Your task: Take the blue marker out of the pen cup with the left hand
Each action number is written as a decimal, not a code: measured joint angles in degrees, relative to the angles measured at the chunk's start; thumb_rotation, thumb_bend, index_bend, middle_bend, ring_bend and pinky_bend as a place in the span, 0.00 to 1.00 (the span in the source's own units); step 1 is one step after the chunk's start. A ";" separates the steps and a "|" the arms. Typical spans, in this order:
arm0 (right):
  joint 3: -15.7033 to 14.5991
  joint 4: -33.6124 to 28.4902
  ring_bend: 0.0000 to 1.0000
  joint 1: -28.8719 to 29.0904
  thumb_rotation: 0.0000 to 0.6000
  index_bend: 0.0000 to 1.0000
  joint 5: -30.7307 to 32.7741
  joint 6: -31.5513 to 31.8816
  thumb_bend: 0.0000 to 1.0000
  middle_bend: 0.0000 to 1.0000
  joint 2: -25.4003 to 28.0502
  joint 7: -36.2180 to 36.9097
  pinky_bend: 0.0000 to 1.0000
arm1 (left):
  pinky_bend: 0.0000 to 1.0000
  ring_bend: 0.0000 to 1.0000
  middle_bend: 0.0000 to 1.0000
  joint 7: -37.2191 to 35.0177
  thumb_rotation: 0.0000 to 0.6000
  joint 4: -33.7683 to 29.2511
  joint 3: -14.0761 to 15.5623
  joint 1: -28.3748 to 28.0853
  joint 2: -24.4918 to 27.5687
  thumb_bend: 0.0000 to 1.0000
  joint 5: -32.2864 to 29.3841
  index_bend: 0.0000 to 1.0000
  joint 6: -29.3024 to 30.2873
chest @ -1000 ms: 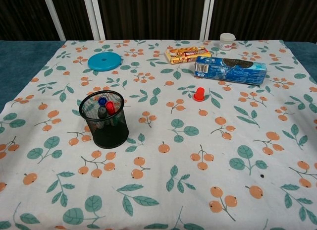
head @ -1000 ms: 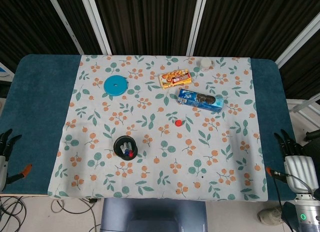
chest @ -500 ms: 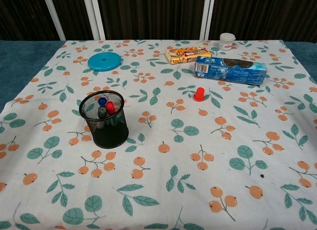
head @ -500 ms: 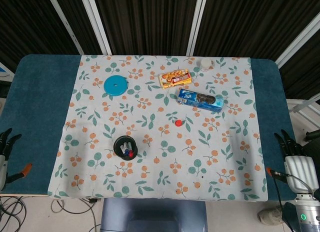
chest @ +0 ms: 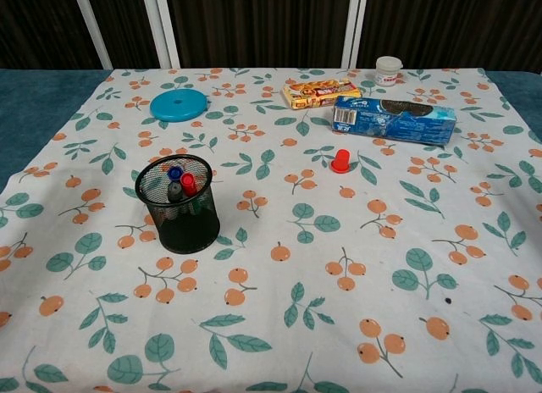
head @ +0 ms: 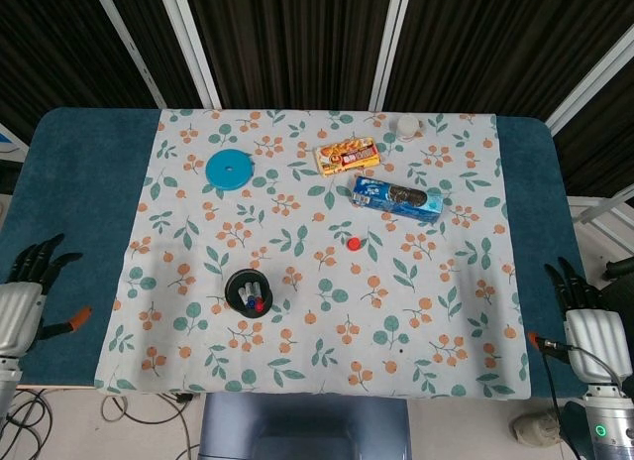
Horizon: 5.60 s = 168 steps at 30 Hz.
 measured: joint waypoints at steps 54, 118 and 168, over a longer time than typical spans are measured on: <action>0.49 -0.36 0.16 -0.39 1.00 0.09 1.08 0.09 0.14 0.03 0.17 0.27 0.24 | 0.00 0.00 0.06 -3.42 1.00 7.68 -0.21 -29.37 -19.19 0.31 -2.27 0.44 -26.85; 0.65 -0.89 0.16 -0.45 1.00 0.09 1.69 -0.27 0.15 0.03 0.17 0.38 0.24 | 0.00 0.00 0.12 2.12 1.00 7.36 0.51 -30.42 -19.35 0.35 -7.09 0.58 -25.79; 0.85 -1.09 0.16 -0.55 1.00 0.09 2.16 -0.15 0.15 0.03 0.08 -0.53 0.24 | 0.00 0.00 0.14 -11.26 1.00 17.19 0.12 -24.09 -11.62 0.35 0.06 0.59 -14.15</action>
